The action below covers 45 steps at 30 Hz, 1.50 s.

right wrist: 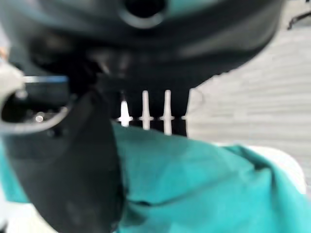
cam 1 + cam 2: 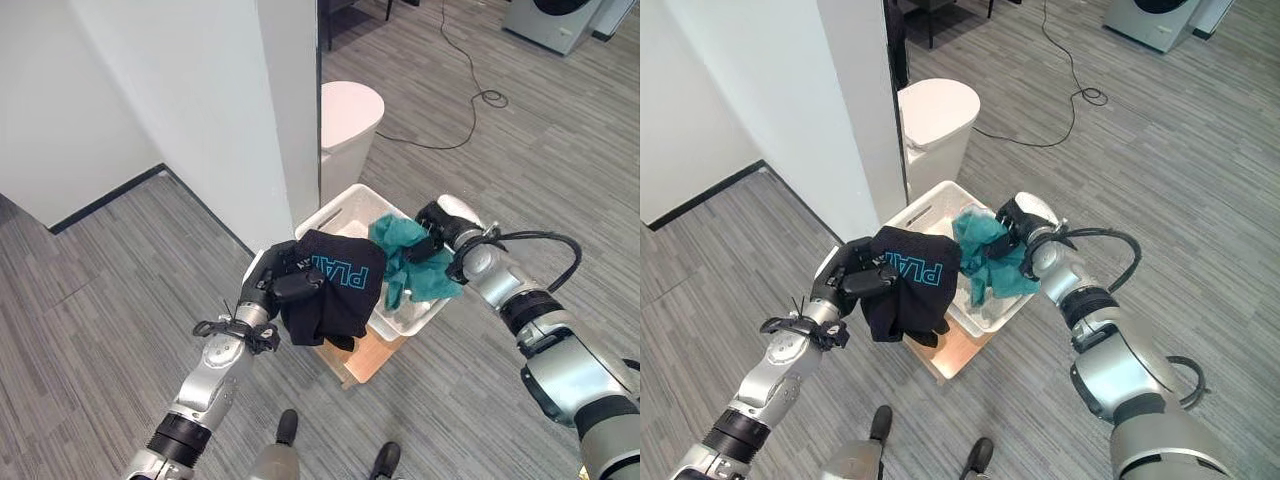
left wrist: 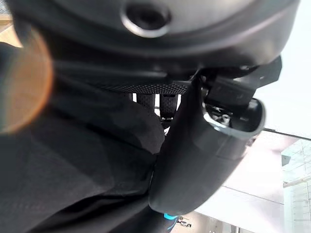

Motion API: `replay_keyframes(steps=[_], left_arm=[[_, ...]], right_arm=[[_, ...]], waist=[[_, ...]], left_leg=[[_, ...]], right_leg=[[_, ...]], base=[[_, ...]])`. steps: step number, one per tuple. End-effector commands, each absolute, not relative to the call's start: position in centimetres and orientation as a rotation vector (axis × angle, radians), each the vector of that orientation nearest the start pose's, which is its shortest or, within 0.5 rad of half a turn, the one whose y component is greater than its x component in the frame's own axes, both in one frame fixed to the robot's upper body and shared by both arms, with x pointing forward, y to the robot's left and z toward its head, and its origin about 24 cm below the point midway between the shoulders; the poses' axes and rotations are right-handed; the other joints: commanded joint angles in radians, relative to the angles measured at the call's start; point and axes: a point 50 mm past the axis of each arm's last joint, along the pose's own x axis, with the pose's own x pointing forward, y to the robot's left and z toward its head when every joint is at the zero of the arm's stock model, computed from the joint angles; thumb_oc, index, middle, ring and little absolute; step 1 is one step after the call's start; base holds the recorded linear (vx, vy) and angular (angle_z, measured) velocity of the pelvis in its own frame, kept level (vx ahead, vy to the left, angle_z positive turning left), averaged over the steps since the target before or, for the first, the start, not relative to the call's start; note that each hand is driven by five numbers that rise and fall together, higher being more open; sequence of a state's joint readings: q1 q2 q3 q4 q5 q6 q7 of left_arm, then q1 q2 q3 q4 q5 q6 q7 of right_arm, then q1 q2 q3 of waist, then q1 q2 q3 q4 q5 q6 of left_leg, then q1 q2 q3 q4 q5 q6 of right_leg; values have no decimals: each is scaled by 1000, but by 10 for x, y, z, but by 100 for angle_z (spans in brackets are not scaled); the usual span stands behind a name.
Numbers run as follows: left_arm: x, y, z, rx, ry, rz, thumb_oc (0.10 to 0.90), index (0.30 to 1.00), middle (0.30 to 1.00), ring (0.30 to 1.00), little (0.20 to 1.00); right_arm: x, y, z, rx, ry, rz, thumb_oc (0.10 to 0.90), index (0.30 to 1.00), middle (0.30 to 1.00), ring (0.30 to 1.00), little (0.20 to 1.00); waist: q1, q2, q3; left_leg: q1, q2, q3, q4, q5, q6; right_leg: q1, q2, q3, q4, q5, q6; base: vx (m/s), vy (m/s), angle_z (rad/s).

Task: Pick up bed clothes into laundry basket.

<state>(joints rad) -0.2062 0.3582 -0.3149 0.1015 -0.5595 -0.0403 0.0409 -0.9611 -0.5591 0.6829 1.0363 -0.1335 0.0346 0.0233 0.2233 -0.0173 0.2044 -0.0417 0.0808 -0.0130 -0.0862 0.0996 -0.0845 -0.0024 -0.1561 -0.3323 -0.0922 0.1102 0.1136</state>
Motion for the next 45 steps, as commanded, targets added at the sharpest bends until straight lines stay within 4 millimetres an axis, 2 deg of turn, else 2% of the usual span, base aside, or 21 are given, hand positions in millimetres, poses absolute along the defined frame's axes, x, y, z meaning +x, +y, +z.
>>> replay_keyframes(steps=[1,5,11,14,17,20,21,23,25,26,28,29,31,32,33,34,35,36,40,43,45], left_arm=[[294,120,143,-193,-380,-390,400,300,300,300,300],[293,128,145,-193,-399,-354,400,300,300,300,300],[292,129,149,-199,-416,-347,400,300,300,300,300],[294,131,161,-169,-466,-337,400,300,300,300,300],[297,131,170,-157,-501,-338,400,300,300,300,300],[304,134,210,-58,-648,-318,400,300,300,300,300],[305,133,224,-31,-697,-320,400,300,300,300,300],[307,133,250,58,-791,-299,400,300,300,300,300],[307,137,271,105,-868,-252,400,300,300,300,300],[309,135,281,135,-898,-245,400,300,300,300,300],[309,136,288,155,-924,-234,400,300,300,300,300],[311,136,301,219,-960,-214,400,300,300,300,300],[314,135,310,275,-967,-218,400,300,300,300,300],[314,134,309,276,-965,-223,400,300,300,300,300],[317,134,317,336,-978,-212,400,300,300,300,300],[317,133,317,336,-978,-213,400,300,300,300,300],[322,133,319,401,-959,-215,400,300,300,300,300],[325,132,317,424,-943,-218,400,300,300,300,300],[334,132,314,463,-905,-221,400,300,300,300,300],[345,140,307,398,-842,-186,400,300,300,300,300],[350,144,307,407,-822,-162,400,300,300,300,300]], right_arm=[[420,-190,205,-1193,-53,98,800,900,900,900,900],[420,-183,210,-1220,-77,125,800,900,900,900,900],[419,-174,211,-1250,-100,147,800,900,900,900,900],[416,-172,213,-1279,-133,167,800,900,900,900,900],[413,-179,214,-1267,-138,152,800,900,900,900,900],[402,-179,224,-1123,-236,152,800,900,900,900,900],[397,-178,226,-1005,-278,148,800,900,900,900,900],[383,-183,217,-701,-333,140,800,900,900,900,900],[366,-173,211,-470,-420,159,800,900,900,900,900],[355,-172,205,-391,-447,164,800,900,900,900,900],[346,-170,205,-336,-480,182,800,900,900,900,900],[322,-173,198,-228,-519,221,800,900,900,900,900],[308,-179,192,-181,-531,235,800,900,900,900,900],[306,-180,191,-178,-529,232,800,900,900,900,900],[292,-185,191,-142,-559,249,800,900,900,900,900],[291,-185,191,-142,-558,248,800,900,900,900,900],[281,-190,190,-84,-575,253,800,900,900,900,900],[276,-193,189,-44,-584,250,800,900,900,900,900],[267,-200,185,51,-601,252,800,900,900,900,900],[259,-196,184,192,-643,256,800,900,900,900,900],[258,-195,180,204,-635,249,800,900,900,900,900]], waist=[[26,-92,-21],[17,-94,-26],[0,-85,-40],[-16,-75,-56],[-25,-67,-65],[-56,-47,-87],[-67,-39,-91],[-87,-24,-101],[-111,-5,-109],[-119,-3,-115],[-130,3,-118],[-157,7,-127],[-179,11,-136],[-176,8,-138],[-200,10,-144],[-199,9,-144],[-225,11,-148],[-231,7,-152],[-252,2,-154],[-276,-4,-151],[-282,-8,-150]], left_leg=[[-26,-18,-34,9,-24,-26],[-20,-18,-27,6,-26,-26],[-5,-20,-17,5,-30,-27],[6,-21,-12,3,-32,-29],[12,-23,-12,2,-33,-30],[20,-24,-7,2,-33,-35],[21,-24,-6,1,-32,-37],[24,-24,-5,0,-32,-40],[29,-24,6,0,-34,-40],[34,-24,10,0,-37,-39],[37,-24,15,0,-38,-39],[45,-24,20,-1,-41,-38],[48,-24,25,-1,-43,-38],[48,-24,25,-1,-43,-38],[53,-23,33,-1,-46,-36],[53,-24,33,-1,-46,-36],[57,-22,43,-1,-48,-33],[58,-22,50,-1,-50,-31],[65,-20,69,-1,-54,-24],[75,-13,105,-1,-60,-18],[76,-10,121,-1,-61,-17]], right_leg=[[65,-36,-7,5,-65,81],[66,-38,0,5,-65,81],[80,-44,3,5,-67,82],[91,-52,2,6,-70,83],[100,-56,-2,9,-72,84],[113,-65,-4,12,-76,86],[113,-66,-3,11,-75,87],[118,-67,1,10,-81,90],[117,-71,2,11,-85,91],[120,-73,1,13,-87,92],[120,-74,4,13,-87,93],[123,-75,8,15,-87,93],[125,-77,10,15,-88,96],[125,-77,9,15,-88,96],[121,-77,19,16,-86,99],[121,-77,19,16,-86,99],[115,-77,30,17,-81,103],[112,-77,37,17,-79,106],[99,-77,60,17,-69,112],[75,-74,94,16,-52,119],[61,-70,112,15,-46,120]], base=[[0,0,0],[-2,8,0],[-1,6,0],[-1,12,0],[-1,11,0],[-2,19,3],[13,18,5],[8,16,1],[11,33,4],[18,16,3],[0,0,0],[33,23,1],[16,10,1],[15,8,-5],[8,4,-7],[13,10,-6],[12,8,-9],[12,9,-13],[5,4,-30],[5,10,-44],[-6,14,-45]])
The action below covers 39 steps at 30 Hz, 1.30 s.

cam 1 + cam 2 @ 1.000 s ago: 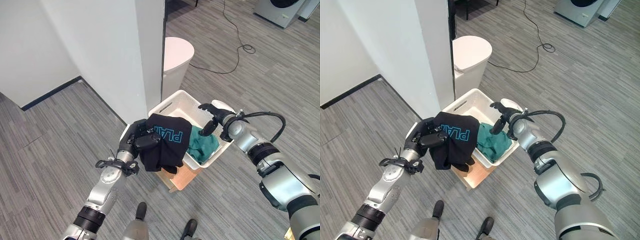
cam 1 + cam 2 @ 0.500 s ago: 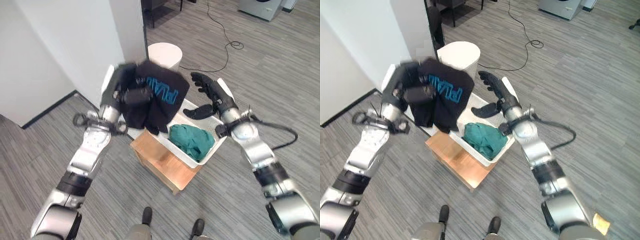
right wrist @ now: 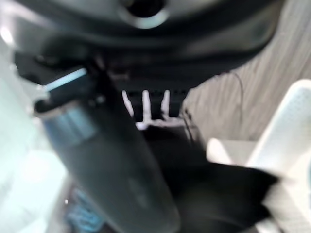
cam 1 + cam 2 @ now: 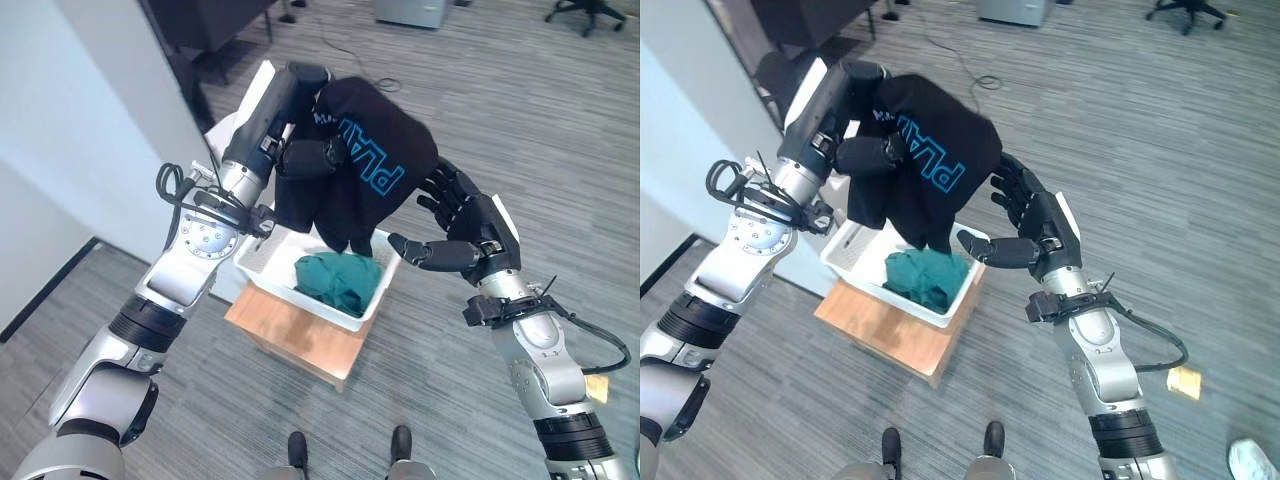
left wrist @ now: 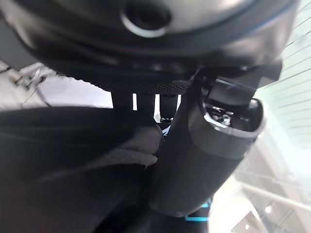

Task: Pick up bed clothes into laundry basket.

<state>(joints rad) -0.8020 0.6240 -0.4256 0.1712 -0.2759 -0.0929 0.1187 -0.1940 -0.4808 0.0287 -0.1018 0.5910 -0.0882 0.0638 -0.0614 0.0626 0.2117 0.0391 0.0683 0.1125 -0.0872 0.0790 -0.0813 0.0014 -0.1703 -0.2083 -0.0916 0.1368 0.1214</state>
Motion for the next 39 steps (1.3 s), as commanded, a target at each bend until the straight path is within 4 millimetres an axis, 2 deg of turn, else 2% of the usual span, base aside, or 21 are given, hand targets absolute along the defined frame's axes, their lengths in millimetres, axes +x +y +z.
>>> replay_keyframes(steps=[1,5,11,22,26,27,28,32,38,39], left_arm=[[352,145,307,423,-811,-156,400,300,300,300,300],[361,155,308,489,-769,-107,400,300,300,300,300],[376,177,308,608,-689,-2,400,300,300,300,300],[391,214,304,736,-547,135,400,300,300,300,300],[393,224,295,757,-496,156,400,300,300,300,300],[394,226,286,793,-460,144,400,300,300,300,300],[393,226,283,869,-454,123,400,300,300,300,300],[394,225,263,909,-404,101,400,300,300,300,300],[395,228,257,925,-379,118,400,300,300,300,300],[394,240,257,955,-356,150,400,300,300,300,300]], right_arm=[[258,-193,178,201,-625,255,800,900,900,900,900],[252,-190,168,146,-570,289,800,900,900,900,900],[245,-197,157,193,-538,262,800,900,900,900,900],[238,-191,153,217,-537,278,800,900,900,900,900],[236,-190,153,223,-544,275,800,900,900,900,900],[235,-191,155,220,-551,270,800,900,900,900,900],[233,-204,147,209,-516,224,800,900,900,900,900],[232,-217,146,229,-529,180,800,900,900,900,900],[236,-217,154,232,-551,206,800,900,900,900,900],[235,-218,154,232,-545,216,800,900,900,900,900]], waist=[[-2,-91,-156],[-27,-104,-149],[-58,-123,-138],[-90,-163,-108],[-92,-182,-101],[-93,-187,-98],[-95,-195,-93],[-95,-215,-77],[-110,-251,-58],[-120,-269,-62]], left_leg=[[-5,3,1,0,-41,-20],[-6,5,15,0,-42,-19],[-5,8,41,0,-48,-17],[-16,13,68,0,-50,-16],[-20,16,79,0,-50,-17],[-21,16,80,0,-51,-16],[-22,17,84,0,-51,-16],[-38,23,79,0,-49,-17],[-68,38,86,0,-40,-16],[-63,43,100,0,-44,-14]], right_leg=[[53,-54,-7,14,-70,113],[38,-50,19,14,-65,117],[18,-46,46,13,-54,124],[-11,-43,63,18,-38,136],[-20,-39,71,17,-34,137],[-21,-38,71,16,-33,137],[-25,-36,72,16,-32,138],[-37,-32,75,14,-31,138],[-82,-12,97,17,-19,137],[-91,0,115,15,-12,136]], base=[[-7,12,-33],[-1,18,-21],[7,17,-10],[0,10,-7],[8,2,-15],[0,3,-5],[0,0,0],[-19,-4,0],[-57,-23,-4],[-1,-31,-25]])
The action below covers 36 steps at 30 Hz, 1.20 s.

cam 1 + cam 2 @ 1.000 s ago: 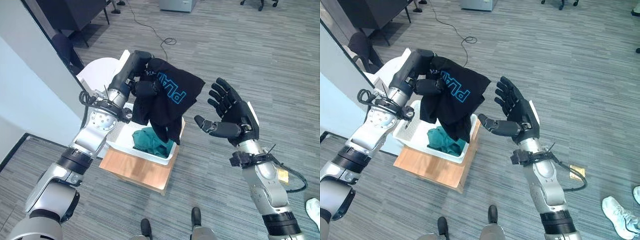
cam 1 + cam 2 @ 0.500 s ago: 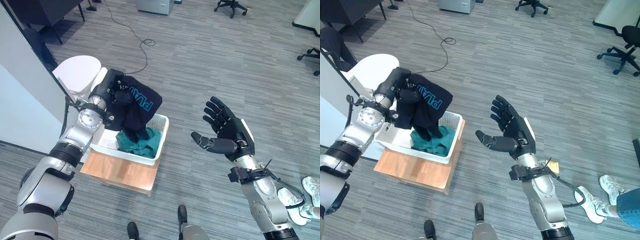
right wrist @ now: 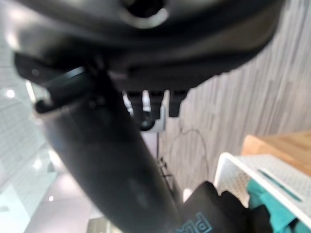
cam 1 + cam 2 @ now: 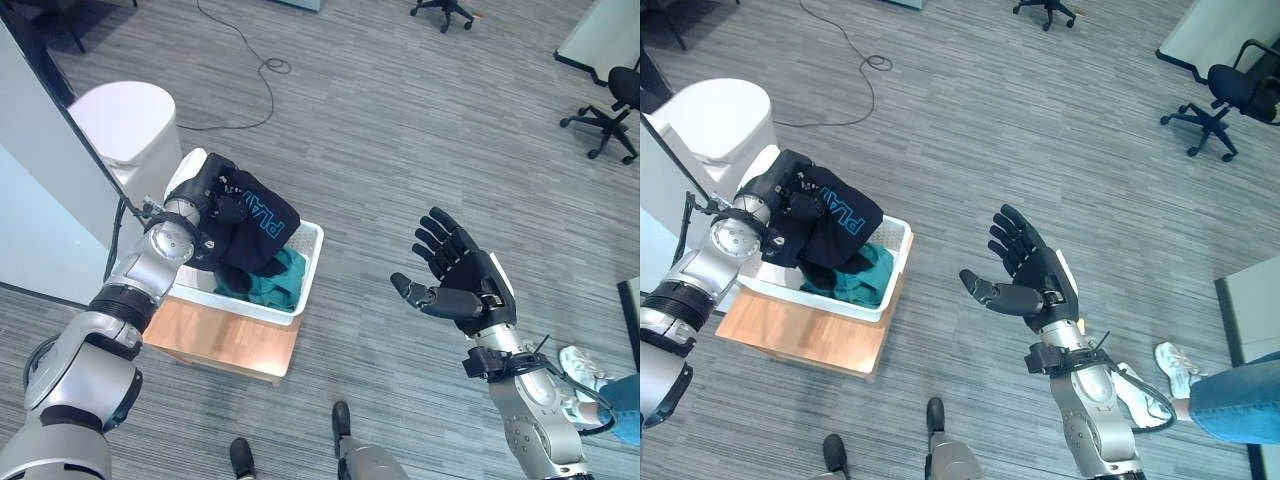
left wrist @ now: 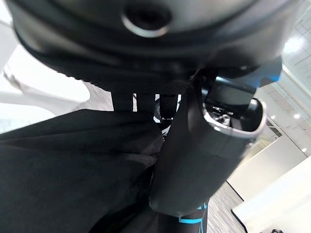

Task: Pick up bed clothes into laundry basket.

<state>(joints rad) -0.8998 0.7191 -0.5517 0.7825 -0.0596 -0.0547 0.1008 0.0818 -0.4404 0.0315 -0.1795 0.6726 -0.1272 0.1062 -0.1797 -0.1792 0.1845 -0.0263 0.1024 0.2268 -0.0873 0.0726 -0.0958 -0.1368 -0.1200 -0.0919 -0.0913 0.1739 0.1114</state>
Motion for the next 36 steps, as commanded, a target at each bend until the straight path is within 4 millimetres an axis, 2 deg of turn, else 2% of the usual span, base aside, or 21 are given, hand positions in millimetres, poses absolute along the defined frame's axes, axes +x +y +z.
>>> replay_keyframes(steps=[1,4,5,7,12,13,14,17,20,23,26,27,28,29,30,31,32,33,34,35,36], left_arm=[[393,246,255,950,-339,165,400,300,300,300,300],[392,265,243,948,-249,200,400,300,300,300,300],[392,269,240,960,-224,204,800,900,900,900,900],[391,266,252,997,-262,197,800,900,900,900,900],[392,265,252,998,-262,196,800,900,900,900,900],[387,254,278,1050,-370,179,800,900,900,900,900],[385,243,288,1122,-399,118,800,900,900,900,900],[382,235,288,1179,-382,17,800,900,900,900,900],[365,228,299,1255,-451,-70,800,900,900,900,900],[333,230,314,1359,-551,-119,800,900,900,900,900],[305,230,322,1353,-658,-134,800,900,900,900,900],[303,232,321,1349,-653,-128,800,900,900,900,900],[293,228,321,1315,-702,-151,800,900,900,900,900],[279,216,313,1166,-760,-261,800,900,900,900,900],[270,213,303,1043,-763,-330,800,900,900,900,900],[268,216,302,1034,-758,-328,800,900,900,900,900],[261,212,288,825,-745,-428,800,900,900,900,900],[258,212,280,740,-722,-463,800,900,900,900,900],[257,210,265,581,-680,-535,800,900,900,900,900],[266,198,220,200,-560,-624,800,900,900,900,900],[268,204,203,48,-527,-563,800,900,900,900,900]], right_arm=[[233,-220,153,230,-540,208,800,900,900,900,900],[230,-226,150,233,-530,186,800,900,900,900,900],[229,-227,150,232,-531,182,800,900,900,900,900],[227,-227,151,242,-543,186,800,900,900,900,900],[227,-227,151,243,-544,185,800,900,900,900,900],[226,-227,148,230,-525,193,800,900,900,900,900],[226,-230,146,228,-512,190,800,900,900,900,900],[225,-233,147,236,-516,182,800,900,900,900,900],[218,-243,146,215,-513,154,800,900,900,900,900],[208,-257,144,184,-507,114,800,900,900,900,900],[204,-258,143,191,-510,122,800,900,900,900,900],[205,-257,143,188,-508,128,800,900,900,900,900],[203,-257,143,188,-512,126,800,900,900,900,900],[200,-256,142,202,-518,118,800,900,900,900,900],[199,-256,143,210,-523,120,800,900,900,900,900],[199,-256,143,205,-520,127,800,900,900,900,900],[199,-254,145,217,-531,132,800,900,900,900,900],[198,-253,146,213,-536,141,800,900,900,900,900],[196,-253,146,210,-538,146,800,900,900,900,900],[219,-249,145,248,-530,153,800,900,900,900,900],[218,-249,150,240,-563,145,800,900,900,900,900]], waist=[[-2,-38,-38],[-8,-53,-38],[-10,-55,-37],[-6,-50,-37],[-5,-51,-36],[11,-33,-34],[19,-16,-35],[26,-3,-32],[43,10,-31],[77,13,-26],[114,12,-23],[107,16,-23],[127,15,-21],[168,17,-14],[185,31,-11],[177,36,-11],[192,51,-1],[185,62,3],[175,76,7],[144,92,-9],[144,105,-8]], left_leg=[[6,16,-5,0,-39,-2],[8,23,0,0,-40,-5],[7,23,1,0,-40,-4],[7,24,-1,0,-41,-3],[7,24,0,0,-41,-3],[13,19,-13,0,-50,1],[8,11,-28,0,-45,4],[7,7,-38,0,-45,7],[8,-3,-51,0,-48,10],[2,-10,-73,0,-46,9],[1,-17,-95,0,-44,9],[2,-17,-96,0,-44,9],[0,-23,-111,0,-44,11],[-1,-33,-143,0,-43,17],[-1,-43,-167,1,-42,22],[1,-44,-170,1,-42,22],[3,-53,-211,8,-45,27],[-4,-62,-243,6,-35,30],[-14,-74,-299,8,-27,35],[-51,-100,-447,30,11,53],[-67,-115,-494,44,29,53]], right_leg=[[46,-47,5,13,-46,145],[40,-37,20,8,-47,144],[36,-35,23,8,-47,144],[33,-33,33,7,-50,142],[33,-33,34,8,-50,142],[42,-33,30,10,-62,141],[45,-40,21,9,-60,142],[48,-44,16,10,-61,144],[53,-50,10,12,-62,144],[62,-58,-11,12,-64,144],[77,-68,-34,16,-66,145],[79,-69,-35,16,-67,145],[85,-73,-42,22,-70,144],[88,-87,-49,71,-91,140],[86,-96,-49,115,-110,135],[84,-98,-50,125,-117,135],[87,-105,-48,178,-147,127],[78,-109,-39,222,-149,123],[72,-96,13,275,-172,117],[88,64,305,294,-270,78],[101,138,444,292,-316,56]], base=[[30,-39,-38],[16,-18,-31],[-12,8,-5],[-2,13,-10],[1,1,-8],[0,0,0],[0,0,0],[-2,2,2],[-7,9,5],[-6,-27,13],[-7,-33,14],[4,-20,17],[26,-4,24],[49,14,35],[41,27,45],[65,33,65],[29,26,69],[54,24,69],[114,-42,137],[182,-21,198],[243,-41,286]])
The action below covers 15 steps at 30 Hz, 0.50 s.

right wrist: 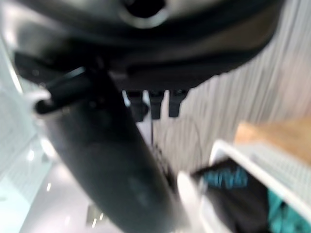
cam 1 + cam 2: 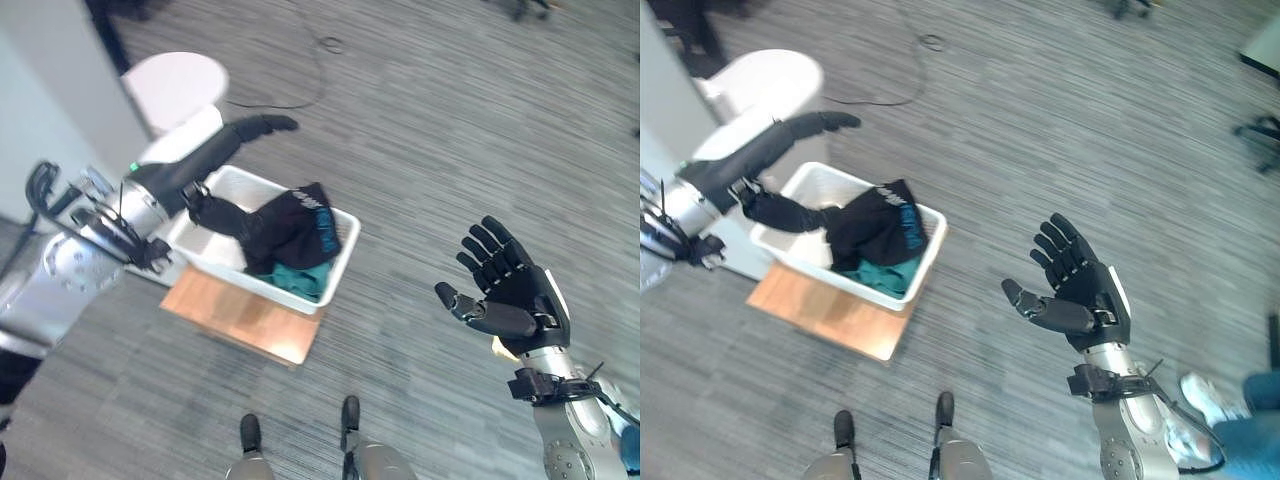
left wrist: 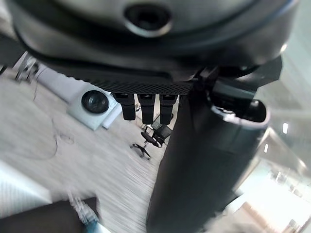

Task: Pick up bed clothes into laundry basket.

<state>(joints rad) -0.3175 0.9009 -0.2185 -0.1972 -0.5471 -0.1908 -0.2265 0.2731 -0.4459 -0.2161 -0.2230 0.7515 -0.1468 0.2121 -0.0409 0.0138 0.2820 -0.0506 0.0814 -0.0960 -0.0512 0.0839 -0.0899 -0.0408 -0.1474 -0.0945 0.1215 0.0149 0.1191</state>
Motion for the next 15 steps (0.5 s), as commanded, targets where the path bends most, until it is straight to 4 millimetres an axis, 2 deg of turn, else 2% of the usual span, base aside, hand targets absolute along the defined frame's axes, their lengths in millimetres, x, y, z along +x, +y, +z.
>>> replay_keyframes(steps=[1,2,3,4,5,6,7,8,9,10,11,12,13,14,15], left_arm=[[267,208,183,-140,-508,-483,800,900,900,900,900],[266,209,183,-143,-508,-480,800,900,900,900,900],[265,210,162,-199,-463,-399,800,900,900,900,900],[258,212,151,-311,-422,-398,800,900,900,900,900],[238,222,120,-454,-353,-303,800,900,900,900,900],[230,227,110,-512,-342,-241,800,900,900,900,900],[230,227,110,-513,-342,-240,800,900,900,900,900],[224,232,102,-565,-336,-183,800,900,900,900,900],[220,231,90,-624,-299,-151,800,900,900,900,900],[220,226,86,-636,-267,-179,800,900,900,900,900],[215,227,79,-622,-247,-163,800,900,900,900,900],[216,223,80,-621,-239,-196,800,900,900,900,900],[216,223,81,-621,-240,-196,800,900,900,900,900],[218,218,84,-606,-238,-233,800,900,900,900,900],[220,216,86,-606,-234,-252,800,900,900,900,900]], right_arm=[[218,-239,151,263,-568,165,800,900,900,900,900],[218,-239,151,261,-566,168,800,900,900,900,900],[216,-237,156,249,-594,173,800,900,900,900,900],[215,-228,157,261,-583,211,800,900,900,900,900],[211,-219,154,359,-578,274,800,900,900,900,900],[214,-221,152,372,-570,265,800,900,900,900,900],[214,-221,152,371,-570,267,800,900,900,900,900],[217,-224,153,360,-566,249,800,900,900,900,900],[220,-231,156,291,-561,228,800,900,900,900,900],[219,-231,158,275,-558,216,800,900,900,900,900],[215,-234,162,260,-579,207,800,900,900,900,900],[215,-233,163,278,-589,203,800,900,900,900,900],[216,-233,163,278,-589,203,800,900,900,900,900],[218,-230,163,281,-591,212,800,900,900,900,900],[217,-230,160,280,-579,199,800,900,900,900,900]], waist=[[17,-90,-103],[15,-85,-106],[32,-85,-95],[51,-84,-90],[88,-94,-91],[111,-98,-94],[107,-94,-96],[134,-101,-86],[141,-109,-67],[127,-112,-70],[103,-124,-74],[94,-129,-79],[91,-129,-79],[81,-134,-84],[66,-128,-96]], left_leg=[[-68,-131,-219,28,25,52],[-73,-128,-218,31,27,50],[-98,-150,-229,48,31,33],[-112,-162,-260,51,41,22],[-118,-169,-322,23,74,7],[-131,-167,-341,27,83,-5],[-136,-165,-345,28,86,-7],[-163,-161,-336,59,90,-19],[-187,-136,-209,127,66,5],[-195,-114,-128,157,45,19],[-163,-39,102,251,-44,39],[-143,-14,154,318,-77,37],[-148,-14,150,321,-75,37],[-117,26,210,404,-83,30],[-90,43,218,373,-98,24]], right_leg=[[30,217,574,69,-193,19],[28,220,576,67,-186,20],[26,236,578,62,-175,-19],[45,231,539,31,-180,-31],[89,211,461,-42,-168,-54],[100,209,419,-65,-159,-59],[98,211,417,-69,-153,-59],[104,201,375,-76,-146,-61],[94,169,293,-65,-143,-56],[87,158,245,-61,-141,-49],[66,107,93,-56,-133,-42],[60,81,29,-56,-124,-46],[59,82,25,-58,-121,-46],[50,58,-38,-55,-106,-56],[45,50,-82,-64,-105,-54]], base=[[124,8,237],[63,-70,217],[-82,-113,184],[-67,-318,215],[-51,-387,222],[-6,-320,214],[-4,-185,220],[-147,-100,210],[-243,-116,208],[-450,-72,215],[-407,-61,252],[-306,-47,247],[-196,-41,244],[-171,-5,189],[-196,-13,216]])
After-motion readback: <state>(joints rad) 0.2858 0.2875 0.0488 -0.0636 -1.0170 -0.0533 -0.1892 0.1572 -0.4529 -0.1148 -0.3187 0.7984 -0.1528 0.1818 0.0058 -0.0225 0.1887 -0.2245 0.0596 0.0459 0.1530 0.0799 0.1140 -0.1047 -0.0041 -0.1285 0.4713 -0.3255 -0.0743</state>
